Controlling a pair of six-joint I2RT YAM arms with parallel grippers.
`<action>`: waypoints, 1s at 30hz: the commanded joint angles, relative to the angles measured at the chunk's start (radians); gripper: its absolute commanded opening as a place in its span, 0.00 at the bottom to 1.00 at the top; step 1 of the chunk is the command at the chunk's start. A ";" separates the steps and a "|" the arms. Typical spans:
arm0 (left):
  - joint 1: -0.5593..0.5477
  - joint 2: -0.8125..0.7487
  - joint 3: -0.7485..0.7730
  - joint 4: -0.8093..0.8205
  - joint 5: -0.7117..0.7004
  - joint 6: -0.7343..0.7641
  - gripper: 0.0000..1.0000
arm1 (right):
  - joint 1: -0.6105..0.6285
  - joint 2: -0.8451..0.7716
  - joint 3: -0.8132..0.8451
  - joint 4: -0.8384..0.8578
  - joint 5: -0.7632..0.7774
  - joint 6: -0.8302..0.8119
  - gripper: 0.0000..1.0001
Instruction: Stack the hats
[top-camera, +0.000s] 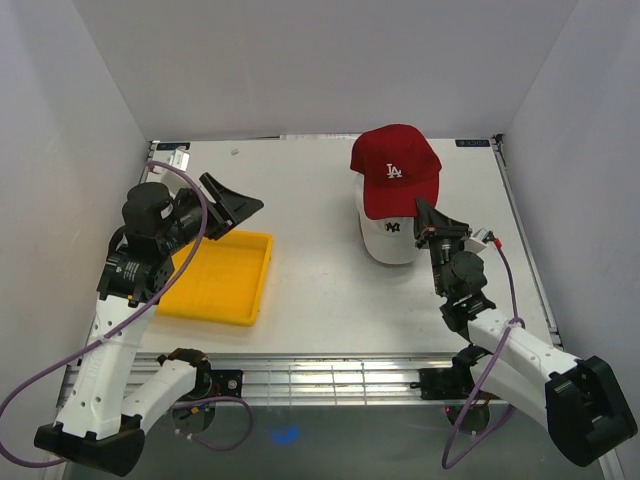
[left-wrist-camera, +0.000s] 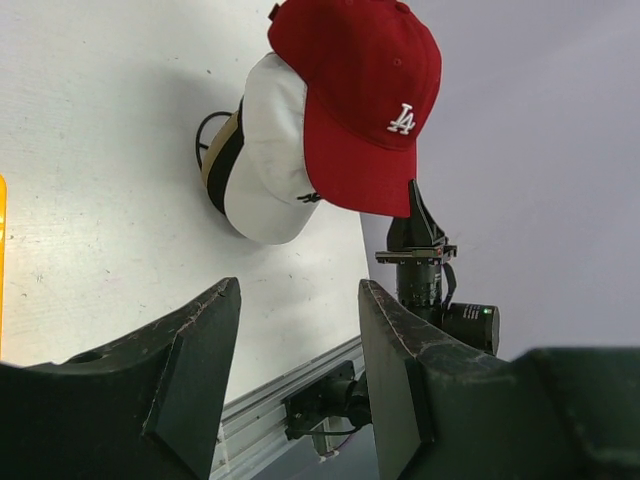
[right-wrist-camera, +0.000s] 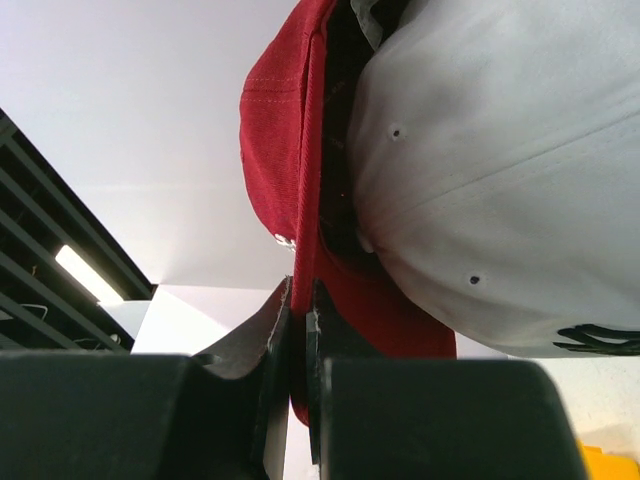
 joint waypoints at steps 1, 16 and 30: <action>-0.008 -0.008 -0.004 -0.005 0.000 0.015 0.61 | 0.005 -0.021 -0.026 0.101 0.034 -0.004 0.08; -0.010 0.001 -0.010 -0.014 0.001 0.026 0.61 | 0.021 0.025 -0.103 0.137 0.019 -0.005 0.08; -0.010 0.012 -0.033 -0.020 -0.007 0.039 0.61 | 0.025 0.042 -0.229 0.159 0.016 0.059 0.08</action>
